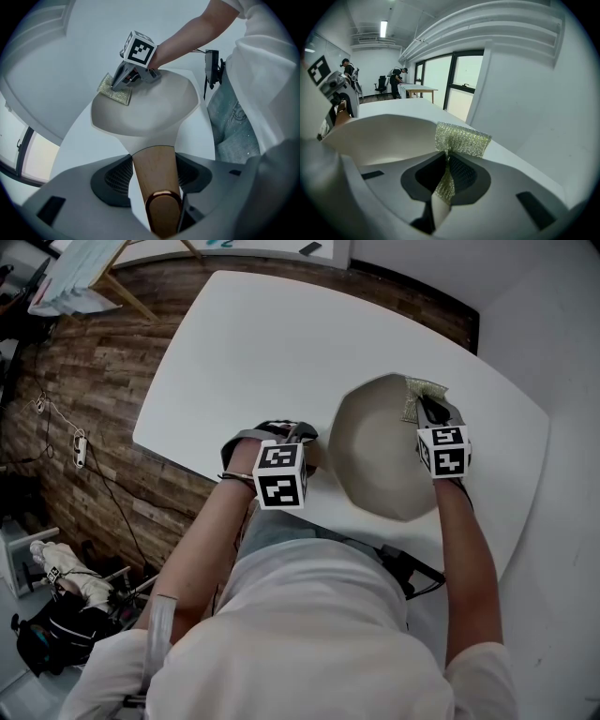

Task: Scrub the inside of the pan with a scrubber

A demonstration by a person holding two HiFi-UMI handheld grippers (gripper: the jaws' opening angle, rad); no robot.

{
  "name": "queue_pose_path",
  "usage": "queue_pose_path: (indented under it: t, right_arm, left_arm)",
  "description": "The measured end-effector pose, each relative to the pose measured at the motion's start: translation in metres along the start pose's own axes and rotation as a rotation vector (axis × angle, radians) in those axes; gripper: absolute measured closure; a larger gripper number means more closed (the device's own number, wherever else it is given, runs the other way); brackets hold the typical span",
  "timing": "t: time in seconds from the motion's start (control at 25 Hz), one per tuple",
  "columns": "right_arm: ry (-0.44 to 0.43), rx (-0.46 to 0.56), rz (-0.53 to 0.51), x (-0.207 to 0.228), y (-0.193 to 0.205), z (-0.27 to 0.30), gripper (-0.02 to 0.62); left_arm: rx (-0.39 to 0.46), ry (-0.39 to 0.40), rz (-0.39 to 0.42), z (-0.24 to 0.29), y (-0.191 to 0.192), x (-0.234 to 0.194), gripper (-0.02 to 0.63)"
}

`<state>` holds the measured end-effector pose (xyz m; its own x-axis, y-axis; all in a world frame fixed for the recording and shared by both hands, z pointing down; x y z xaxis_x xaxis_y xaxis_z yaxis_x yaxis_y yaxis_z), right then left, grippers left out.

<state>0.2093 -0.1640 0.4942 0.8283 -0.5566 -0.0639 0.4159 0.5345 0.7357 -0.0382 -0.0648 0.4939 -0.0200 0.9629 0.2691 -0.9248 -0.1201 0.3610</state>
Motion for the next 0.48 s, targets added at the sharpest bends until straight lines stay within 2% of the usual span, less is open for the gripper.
queue_pose_path:
  t: [0.24, 0.48]
  right_arm:
    - [0.013, -0.031, 0.032, 0.0059, 0.0013, -0.0048, 0.557]
    - [0.046, -0.14, -0.062, 0.0023, -0.0017, -0.0048, 0.557]
  left_arm:
    - [-0.008, -0.003, 0.003, 0.0015, -0.0008, -0.0013, 0.336]
    - [-0.002, -0.001, -0.001, -0.0003, -0.0008, -0.0025, 0.336]
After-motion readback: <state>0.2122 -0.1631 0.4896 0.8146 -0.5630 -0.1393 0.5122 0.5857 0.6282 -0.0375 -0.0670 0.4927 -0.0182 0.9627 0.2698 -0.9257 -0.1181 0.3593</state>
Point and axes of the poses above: the fingertips, and each gripper's own axes: z forward along the fingers, x to its right, y out of its underside, the point moved 5 cm from there along -z, backward along the fingers, and after that the axes turned 10 degrees about -y, right-handed, at the moved point
